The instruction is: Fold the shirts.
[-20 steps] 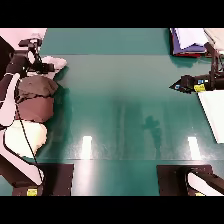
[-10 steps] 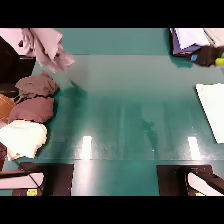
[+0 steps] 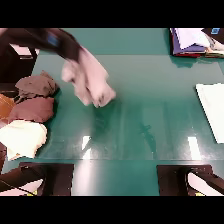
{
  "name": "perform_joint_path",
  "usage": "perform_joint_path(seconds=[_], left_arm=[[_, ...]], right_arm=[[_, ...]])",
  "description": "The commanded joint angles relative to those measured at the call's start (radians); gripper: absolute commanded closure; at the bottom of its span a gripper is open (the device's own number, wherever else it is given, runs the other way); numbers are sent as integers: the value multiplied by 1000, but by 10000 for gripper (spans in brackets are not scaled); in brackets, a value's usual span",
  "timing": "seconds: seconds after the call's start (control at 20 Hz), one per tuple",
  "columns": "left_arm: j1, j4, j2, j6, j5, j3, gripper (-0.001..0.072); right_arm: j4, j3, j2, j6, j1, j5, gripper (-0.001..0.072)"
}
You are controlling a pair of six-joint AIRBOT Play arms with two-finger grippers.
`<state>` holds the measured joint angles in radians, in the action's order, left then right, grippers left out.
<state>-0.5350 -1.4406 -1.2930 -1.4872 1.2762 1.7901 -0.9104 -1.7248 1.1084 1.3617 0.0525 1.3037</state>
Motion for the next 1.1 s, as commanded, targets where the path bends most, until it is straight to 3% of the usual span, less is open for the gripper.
perform_joint_path(seconds=[0.0, 0.05, 0.15, 0.3, 0.5, 0.7, 0.8, 1.05], left_arm=[[-140, 180, -57, 13, -150, -173, 299], [-147, 184, -76, 18, -182, -183, 139], [-108, 138, -81, 20, -181, -182, 140], [65, 82, -70, -19, -80, -190, 140], [249, 195, -70, -49, -63, -409, 140], [267, 367, -76, -16, -220, -709, 140], [267, 510, -79, 60, -329, -810, 140], [209, 618, -142, 100, -455, -847, 141]], right_arm=[[0, -13, 0, 0, 0, 48, 695], [0, -13, 0, 0, 0, 60, 696], [0, -13, 0, 0, 0, 84, 695], [0, -13, 0, 0, 0, 96, 695], [0, -13, 2, 0, 0, 96, 695], [0, -13, 3, 0, 0, 95, 695], [0, -13, 3, 0, 0, 95, 696], [0, -13, 3, 0, 0, 97, 695]])
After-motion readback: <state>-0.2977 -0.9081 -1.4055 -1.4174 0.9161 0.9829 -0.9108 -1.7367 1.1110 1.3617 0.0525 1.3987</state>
